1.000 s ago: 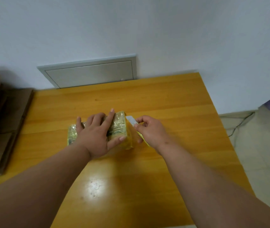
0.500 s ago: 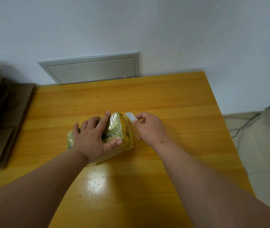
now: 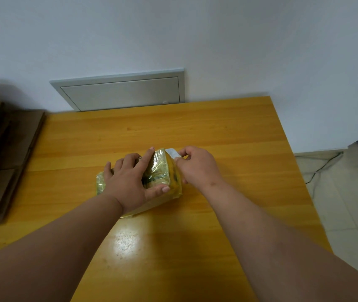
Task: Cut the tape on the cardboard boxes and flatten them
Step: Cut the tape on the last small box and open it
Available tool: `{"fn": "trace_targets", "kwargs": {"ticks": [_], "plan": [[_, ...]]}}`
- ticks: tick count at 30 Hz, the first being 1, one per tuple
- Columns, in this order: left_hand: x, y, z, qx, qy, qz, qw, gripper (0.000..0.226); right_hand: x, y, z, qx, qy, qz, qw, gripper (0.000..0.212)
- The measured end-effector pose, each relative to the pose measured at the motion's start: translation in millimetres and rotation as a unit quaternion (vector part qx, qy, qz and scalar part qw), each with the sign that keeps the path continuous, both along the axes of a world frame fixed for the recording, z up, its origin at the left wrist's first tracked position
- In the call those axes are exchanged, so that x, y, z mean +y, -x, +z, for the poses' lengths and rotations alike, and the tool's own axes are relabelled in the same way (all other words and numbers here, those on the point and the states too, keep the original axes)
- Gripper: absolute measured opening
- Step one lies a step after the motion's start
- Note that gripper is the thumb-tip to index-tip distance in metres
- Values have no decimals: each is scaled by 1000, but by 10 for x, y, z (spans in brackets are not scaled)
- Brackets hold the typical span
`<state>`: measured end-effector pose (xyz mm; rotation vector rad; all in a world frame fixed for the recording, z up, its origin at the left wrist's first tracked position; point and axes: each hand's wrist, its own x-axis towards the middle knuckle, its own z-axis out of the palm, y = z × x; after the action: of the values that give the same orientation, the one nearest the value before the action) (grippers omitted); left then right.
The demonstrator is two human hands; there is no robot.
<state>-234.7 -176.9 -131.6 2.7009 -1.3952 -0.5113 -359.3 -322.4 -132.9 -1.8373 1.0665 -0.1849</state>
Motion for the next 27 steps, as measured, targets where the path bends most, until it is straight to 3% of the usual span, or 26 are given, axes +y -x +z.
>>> {"fn": "trace_targets", "kwargs": {"ticks": [7, 15, 19, 22, 27], "plan": [[-86, 111, -113, 10, 0, -3, 1000, 116, -98, 101, -10, 30, 16, -6, 999, 13], [-341, 287, -282, -7, -11, -6, 1000, 127, -100, 331, -183, 71, 41, 45, 996, 3], [-357, 273, -241, -1, 5, -5, 1000, 126, -103, 343, -295, 44, 71, -36, 996, 4], [-360, 297, -234, -3, 10, -9, 1000, 124, -124, 364, -335, 39, 96, -35, 994, 14], [-344, 303, -210, 0, 15, -8, 1000, 119, -135, 366, -308, 32, 106, -35, 993, 12]]}}
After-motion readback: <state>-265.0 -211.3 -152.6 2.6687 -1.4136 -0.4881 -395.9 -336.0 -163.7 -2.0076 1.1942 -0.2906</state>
